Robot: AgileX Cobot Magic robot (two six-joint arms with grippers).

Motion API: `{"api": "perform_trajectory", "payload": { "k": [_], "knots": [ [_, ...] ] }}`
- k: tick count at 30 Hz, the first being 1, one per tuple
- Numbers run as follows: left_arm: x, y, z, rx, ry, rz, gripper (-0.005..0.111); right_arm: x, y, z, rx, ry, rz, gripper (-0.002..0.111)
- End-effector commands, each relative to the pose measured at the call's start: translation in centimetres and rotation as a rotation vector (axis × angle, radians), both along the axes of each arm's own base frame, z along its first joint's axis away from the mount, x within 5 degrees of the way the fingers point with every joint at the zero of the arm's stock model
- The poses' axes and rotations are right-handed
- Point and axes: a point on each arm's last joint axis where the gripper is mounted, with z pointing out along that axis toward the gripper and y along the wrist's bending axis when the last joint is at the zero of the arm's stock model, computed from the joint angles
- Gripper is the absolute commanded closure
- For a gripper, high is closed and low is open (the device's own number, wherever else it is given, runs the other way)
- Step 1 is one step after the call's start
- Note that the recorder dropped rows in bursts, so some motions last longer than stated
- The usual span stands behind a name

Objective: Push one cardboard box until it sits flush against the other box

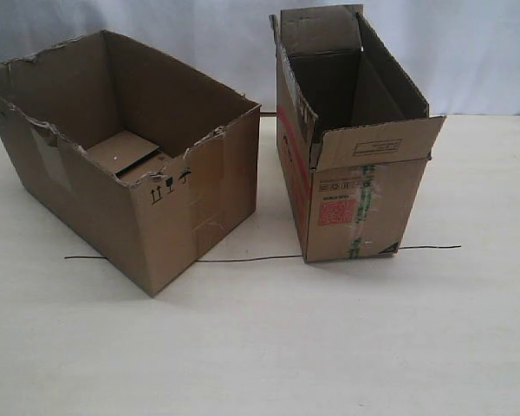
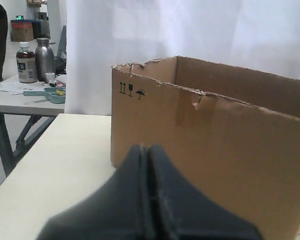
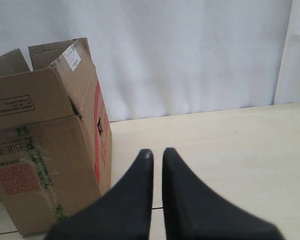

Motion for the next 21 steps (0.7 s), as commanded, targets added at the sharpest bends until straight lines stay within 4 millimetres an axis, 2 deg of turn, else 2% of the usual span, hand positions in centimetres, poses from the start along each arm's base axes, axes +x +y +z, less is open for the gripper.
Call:
{"api": "perform_trajectory", "payload": {
  "k": [1,7,14,18,21],
  "knots": [
    [0.0,-0.1,0.4,-0.140,-0.053,-0.005,0.107,0.0,0.0,-0.2,0.002,0.004,-0.002,0.103],
    [0.0,0.1,1.3,-0.285,-0.144,0.002,0.107,0.0,0.0,-0.2,0.002,0.004,-0.002,0.103],
    [-0.2,0.8,2.2,-0.607,-0.267,0.041,0.107,0.0,0.0,-0.2,0.002,0.004,-0.002,0.103],
    [-0.4,1.6,2.7,-0.772,-0.359,0.093,0.107,0.0,0.0,-0.2,0.002,0.004,-0.002,0.103],
    [-0.9,2.7,3.4,-0.845,-0.491,0.167,0.107,0.0,0.0,-0.2,0.004,0.004,-0.002,0.103]
  ]
}}
